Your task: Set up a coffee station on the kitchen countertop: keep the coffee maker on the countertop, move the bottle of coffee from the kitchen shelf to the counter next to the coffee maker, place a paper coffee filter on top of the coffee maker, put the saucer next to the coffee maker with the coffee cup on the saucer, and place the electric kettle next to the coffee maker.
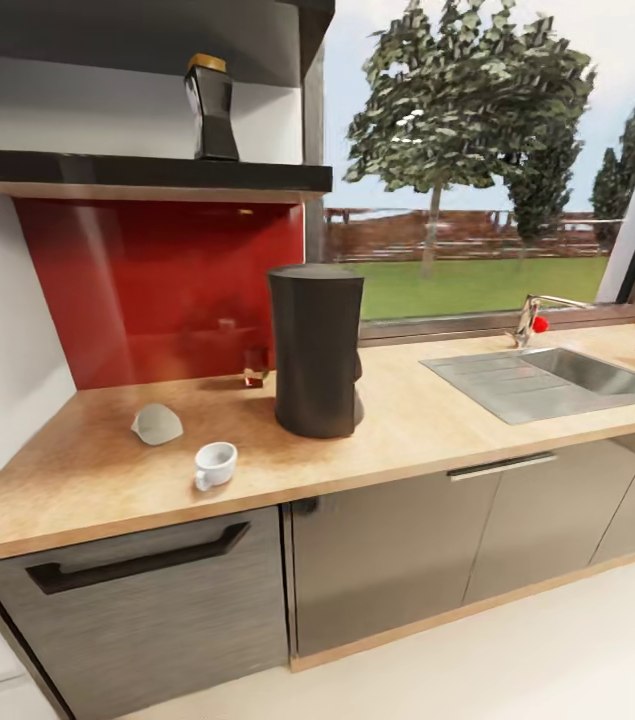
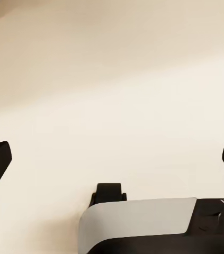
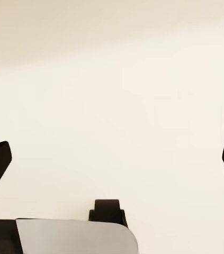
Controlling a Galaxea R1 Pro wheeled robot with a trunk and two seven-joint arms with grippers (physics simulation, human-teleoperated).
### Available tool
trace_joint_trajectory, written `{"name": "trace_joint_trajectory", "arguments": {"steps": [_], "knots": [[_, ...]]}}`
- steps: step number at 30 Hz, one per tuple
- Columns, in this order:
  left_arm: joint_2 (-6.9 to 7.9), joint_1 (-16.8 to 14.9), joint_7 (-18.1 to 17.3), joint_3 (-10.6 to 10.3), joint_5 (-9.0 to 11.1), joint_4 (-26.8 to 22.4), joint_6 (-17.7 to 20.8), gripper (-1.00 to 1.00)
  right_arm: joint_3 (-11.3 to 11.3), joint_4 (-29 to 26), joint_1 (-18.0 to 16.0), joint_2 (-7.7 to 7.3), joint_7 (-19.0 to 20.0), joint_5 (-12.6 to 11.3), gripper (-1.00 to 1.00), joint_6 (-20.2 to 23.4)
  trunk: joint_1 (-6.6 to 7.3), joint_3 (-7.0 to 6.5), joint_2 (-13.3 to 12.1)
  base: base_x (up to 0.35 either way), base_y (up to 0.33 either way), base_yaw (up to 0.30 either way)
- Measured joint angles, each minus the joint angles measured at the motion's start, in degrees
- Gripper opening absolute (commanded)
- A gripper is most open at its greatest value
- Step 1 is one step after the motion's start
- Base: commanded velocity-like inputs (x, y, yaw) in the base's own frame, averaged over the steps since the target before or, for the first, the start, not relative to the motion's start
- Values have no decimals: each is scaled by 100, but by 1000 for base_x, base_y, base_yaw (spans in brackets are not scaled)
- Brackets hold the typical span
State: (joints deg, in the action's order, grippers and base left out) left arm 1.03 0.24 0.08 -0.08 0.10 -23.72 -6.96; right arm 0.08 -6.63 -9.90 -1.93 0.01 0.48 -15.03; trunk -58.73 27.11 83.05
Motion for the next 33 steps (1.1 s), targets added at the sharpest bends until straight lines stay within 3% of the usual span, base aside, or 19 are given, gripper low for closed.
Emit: {"name": "trace_joint_trajectory", "arguments": {"steps": [7,18,33], "knots": [[1,0,0,0,0,-1,0,100,0,6,0,0,-1,6,100,0,0,0,0,0,-251,202],[2,0,0,2,-1,-1,1,100,6,7,0,4,-9,8,100,0,0,0,0,0,-52,250],[2,0,0,0,-1,4,0,100,5,7,0,5,-1,8,100,0,0,0,0,0,-247,111]]}}
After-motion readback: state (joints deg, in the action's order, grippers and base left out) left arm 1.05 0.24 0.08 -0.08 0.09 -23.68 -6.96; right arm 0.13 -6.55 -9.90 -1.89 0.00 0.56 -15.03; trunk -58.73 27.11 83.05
